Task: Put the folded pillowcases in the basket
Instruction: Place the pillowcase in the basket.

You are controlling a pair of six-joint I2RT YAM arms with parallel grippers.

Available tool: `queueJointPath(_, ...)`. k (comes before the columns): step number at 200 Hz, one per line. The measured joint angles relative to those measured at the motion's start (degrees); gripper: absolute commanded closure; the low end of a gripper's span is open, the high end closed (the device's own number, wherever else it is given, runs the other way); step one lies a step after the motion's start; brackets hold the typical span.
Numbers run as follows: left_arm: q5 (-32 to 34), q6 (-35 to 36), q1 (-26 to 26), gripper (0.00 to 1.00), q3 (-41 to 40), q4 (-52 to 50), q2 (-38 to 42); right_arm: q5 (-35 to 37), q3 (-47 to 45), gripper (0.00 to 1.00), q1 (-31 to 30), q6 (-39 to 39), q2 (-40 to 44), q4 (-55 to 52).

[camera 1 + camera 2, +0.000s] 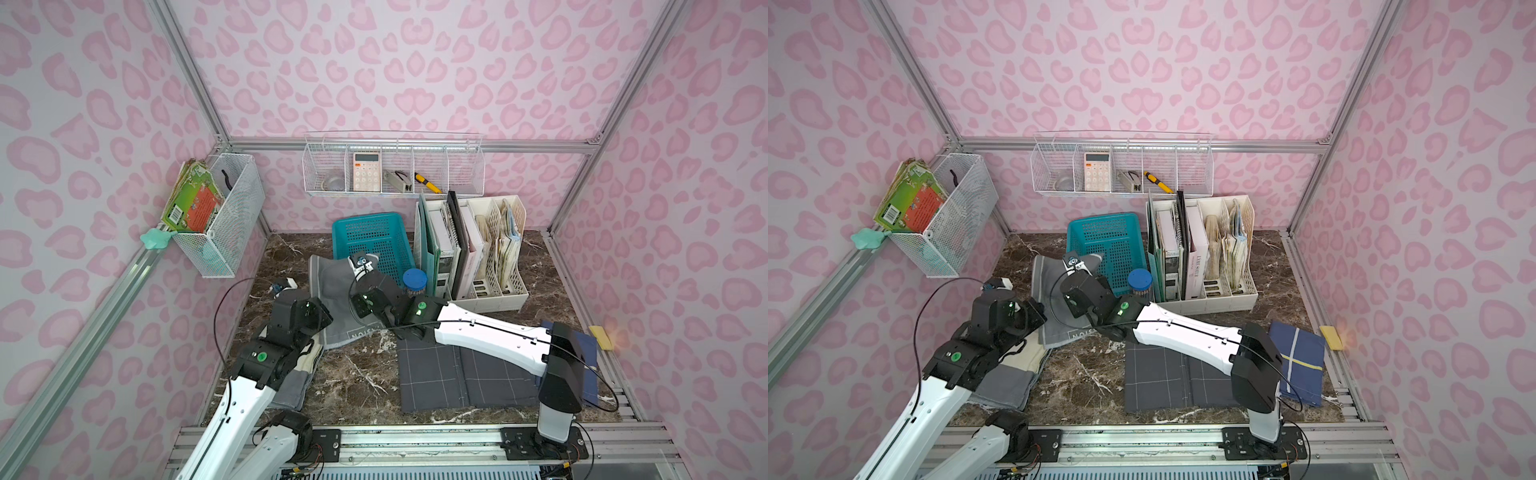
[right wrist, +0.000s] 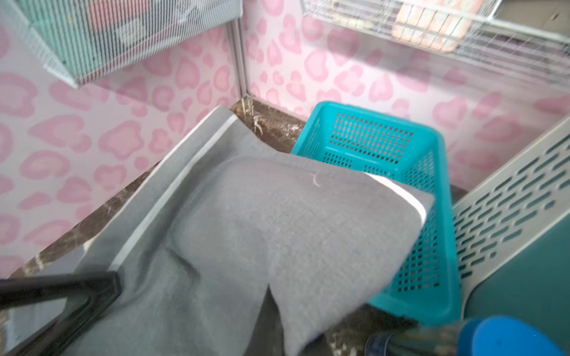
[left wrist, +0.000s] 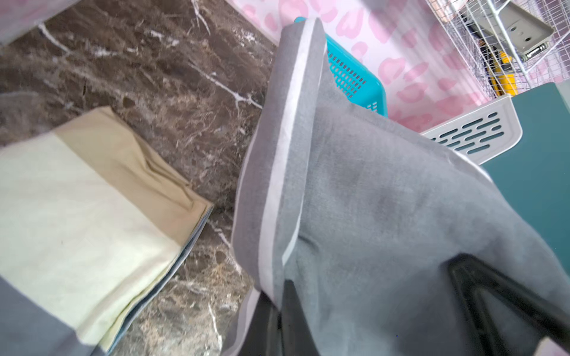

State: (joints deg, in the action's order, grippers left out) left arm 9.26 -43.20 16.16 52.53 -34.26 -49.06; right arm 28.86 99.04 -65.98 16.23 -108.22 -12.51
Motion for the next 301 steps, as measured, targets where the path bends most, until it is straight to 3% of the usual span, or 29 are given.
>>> queueJointPath(48, -0.13, 4.39, -2.82, 1.00, 9.88, 8.22, -18.21, 1.33, 13.07, 1.00, 6.01, -6.34, -9.88, -0.11)
queueJointPath(132, -7.30, 7.19, -8.31, 1.00, 26.27, 17.84, -44.59, 0.02, 34.91, 1.00, 15.04, -11.96, -28.70, -2.71)
queueJointPath(243, -13.31, 6.93, -8.94, 1.00, 34.53, 20.35, -60.35, -4.87, 43.85, 1.00, 20.17, -11.76, -39.74, -4.28)
queueJointPath(255, -13.66, 6.95, -9.05, 0.96, 34.67, 20.31, -61.07, -5.18, 44.06, 1.00, 20.24, -11.72, -40.30, -4.26)
queueJointPath(263, -13.90, 6.93, -9.07, 0.91, 34.77, 20.28, -61.55, -5.20, 44.15, 0.93, 20.33, -11.52, -40.61, -4.35)
queueJointPath(288, -15.04, 6.88, -9.03, 0.68, 36.24, 19.02, -62.99, -5.33, 44.15, 0.48, 20.50, -10.91, -40.79, -5.09)
queueJointPath(301, -15.89, 6.23, -9.03, 0.54, 38.10, 17.11, -63.39, -5.14, 44.15, 0.32, 20.44, -10.93, -40.41, -5.42)
